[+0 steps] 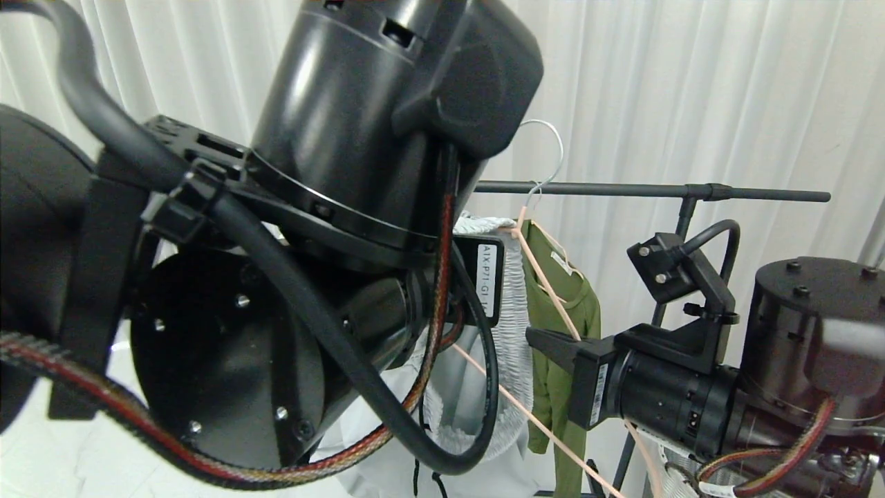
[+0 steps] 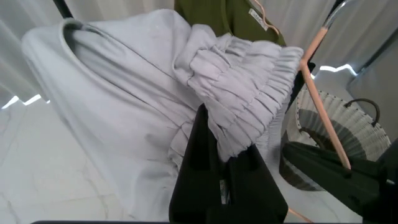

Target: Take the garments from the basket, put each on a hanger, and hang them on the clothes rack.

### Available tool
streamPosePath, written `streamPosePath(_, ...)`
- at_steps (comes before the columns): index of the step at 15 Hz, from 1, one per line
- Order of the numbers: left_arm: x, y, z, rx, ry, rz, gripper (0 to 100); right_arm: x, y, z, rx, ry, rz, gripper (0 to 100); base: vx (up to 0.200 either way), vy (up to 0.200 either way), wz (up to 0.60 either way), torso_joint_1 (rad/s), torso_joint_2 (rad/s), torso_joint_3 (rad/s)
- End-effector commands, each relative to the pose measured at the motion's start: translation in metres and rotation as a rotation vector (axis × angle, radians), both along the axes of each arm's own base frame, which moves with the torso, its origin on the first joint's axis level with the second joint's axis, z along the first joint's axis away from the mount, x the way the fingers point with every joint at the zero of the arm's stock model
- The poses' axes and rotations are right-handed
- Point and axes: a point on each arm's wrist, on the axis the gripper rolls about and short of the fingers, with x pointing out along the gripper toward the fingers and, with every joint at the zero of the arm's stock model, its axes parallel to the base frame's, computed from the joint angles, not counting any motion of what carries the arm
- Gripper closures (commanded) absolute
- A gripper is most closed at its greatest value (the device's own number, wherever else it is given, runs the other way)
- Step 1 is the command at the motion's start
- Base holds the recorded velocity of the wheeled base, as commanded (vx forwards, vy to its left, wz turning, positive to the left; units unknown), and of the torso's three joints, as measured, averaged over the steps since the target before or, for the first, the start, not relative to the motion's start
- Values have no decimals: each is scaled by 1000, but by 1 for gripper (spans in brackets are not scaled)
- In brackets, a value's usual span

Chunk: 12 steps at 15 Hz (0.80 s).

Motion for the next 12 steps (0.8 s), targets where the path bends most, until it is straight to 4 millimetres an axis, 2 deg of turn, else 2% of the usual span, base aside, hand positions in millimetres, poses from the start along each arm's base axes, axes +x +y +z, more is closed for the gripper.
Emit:
streamPosePath(1,-2,2,3,-8,-5,-3,100,-1,0,3,9,-11,5,100,0,0,0,0,0,0)
streamPosePath(2,-3,3,3,-10,-6,-2,0,-1,0,3,12,-16,6,100,0,0,0,0,0,0)
streamPosePath(5,-6,8,10,-30,-18,-2,0,-1,0,9,43,-60,8,100,0,0,0,0,0,0)
streamPosePath(9,-28,23,21,-59,-38,-46,0,-4,-9,13,51,-92,2,100,0,0,0,0,0,0)
streamPosePath(11,-41,43,22,-8,-62,-80,0,-8,-19,7,19,-109,1,100,0,0,0,0,0,0)
streamPosePath(12,-49,62,21,89,-96,-118,0,-11,-24,5,32,-122,2,100,0,0,0,0,0,0)
